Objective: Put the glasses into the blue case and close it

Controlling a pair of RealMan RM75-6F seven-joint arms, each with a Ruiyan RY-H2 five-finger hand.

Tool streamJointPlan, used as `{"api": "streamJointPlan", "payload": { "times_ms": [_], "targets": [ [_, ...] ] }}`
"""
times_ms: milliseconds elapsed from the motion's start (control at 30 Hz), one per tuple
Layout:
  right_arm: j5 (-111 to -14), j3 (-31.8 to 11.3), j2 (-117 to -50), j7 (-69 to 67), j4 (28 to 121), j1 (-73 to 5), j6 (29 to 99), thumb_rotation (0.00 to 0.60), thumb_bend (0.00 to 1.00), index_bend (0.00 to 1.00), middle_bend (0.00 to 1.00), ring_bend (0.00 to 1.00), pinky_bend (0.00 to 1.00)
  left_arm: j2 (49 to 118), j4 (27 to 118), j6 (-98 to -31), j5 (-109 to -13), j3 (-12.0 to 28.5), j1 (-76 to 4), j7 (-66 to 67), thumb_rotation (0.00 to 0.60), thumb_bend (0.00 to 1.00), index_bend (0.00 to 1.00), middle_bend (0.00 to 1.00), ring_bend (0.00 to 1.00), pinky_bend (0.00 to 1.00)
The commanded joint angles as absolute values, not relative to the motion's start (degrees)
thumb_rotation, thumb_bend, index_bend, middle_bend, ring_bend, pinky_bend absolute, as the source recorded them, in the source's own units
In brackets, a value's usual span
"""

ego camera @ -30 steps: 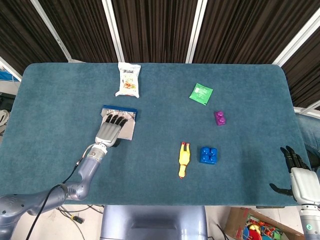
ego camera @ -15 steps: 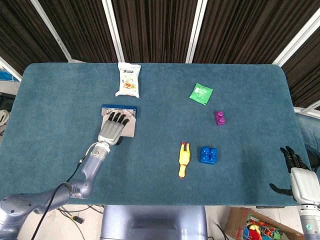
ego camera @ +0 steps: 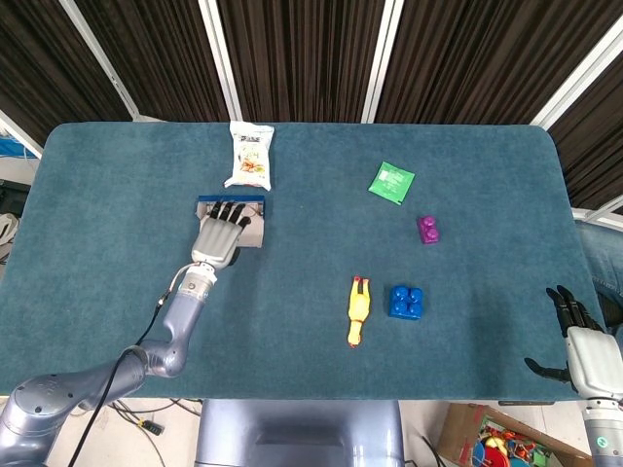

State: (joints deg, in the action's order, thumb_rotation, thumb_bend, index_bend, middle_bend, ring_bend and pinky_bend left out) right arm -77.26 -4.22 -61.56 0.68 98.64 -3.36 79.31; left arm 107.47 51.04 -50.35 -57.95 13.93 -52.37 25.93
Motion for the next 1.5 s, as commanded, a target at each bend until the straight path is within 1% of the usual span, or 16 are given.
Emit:
{"api": "streamJointPlan", "payload": {
  "times_ms": [33,133,267,600,800,1067,1333,1500],
  "targets": [
    [-77.3,-4.2,-61.5,0.7,98.7,-3.4,79.3,0.6,0.18,0.0,0.0,0.12,0.27,107.8,49.3,-50.1,-57.8,14.7,-53.1,26.1,0.6,0.37,0.26,0.08,0.0,0.0],
    [-77.2,-4.1,-61.4,0.5,98.8,-3.3,79.1,0.6,0.18,0.0,0.0,0.12,0.27,108.6,47.1,-49.8,-57.1,15.7,-53.4,25.4,0.6,0.4,0.28,0.08,0.0,0.0],
    [-77.2,-3.9,-61.3,0.3,99.1,-3.2,79.1,0.6,0.18,0.0,0.0,0.12,0.27,109.8,43.6,-49.1,-56.7,16.4,-53.8,24.5,0.6,0.4,0.3,0.09,0.0,0.0],
    [-76.4,-4.2,-61.2,0.3,99.4,-3.2,78.9,0.6,0.18,0.0,0.0,0.12,0.27,111.6,38.5,-48.3,-58.1,15.4,-52.0,20.7,0.6,0.4,0.43,0.09,0.0,0.0],
    [-76.3,-4.2,-61.3,0.9,99.5,-3.2,79.0,0.6,0.18,0.0,0.0,0.12,0.27,112.1,37.1,-48.9,-59.2,15.6,-51.7,18.8,0.6,0.4,0.48,0.09,0.0,0.0],
    [-76.1,-4.3,-61.3,1.1,99.5,-3.2,79.0,0.6,0.18,0.0,0.0,0.12,0.27,112.4,36.1,-49.2,-59.6,16.0,-51.4,18.7,0.6,0.4,0.5,0.1,0.0,0.0],
    [-75.8,-4.4,-61.3,1.3,99.6,-3.3,78.9,0.6,0.18,0.0,0.0,0.12,0.27,112.7,35.9,-49.3,-59.9,16.5,-51.3,18.7,0.6,0.4,0.57,0.15,0.0,0.0],
    [-75.8,-4.4,-61.4,1.4,99.6,-3.3,78.9,0.6,0.18,0.0,0.0,0.12,0.27,112.6,35.9,-49.7,-60.2,16.7,-51.2,18.8,0.6,0.4,0.57,0.15,0.0,0.0]
  ]
}}
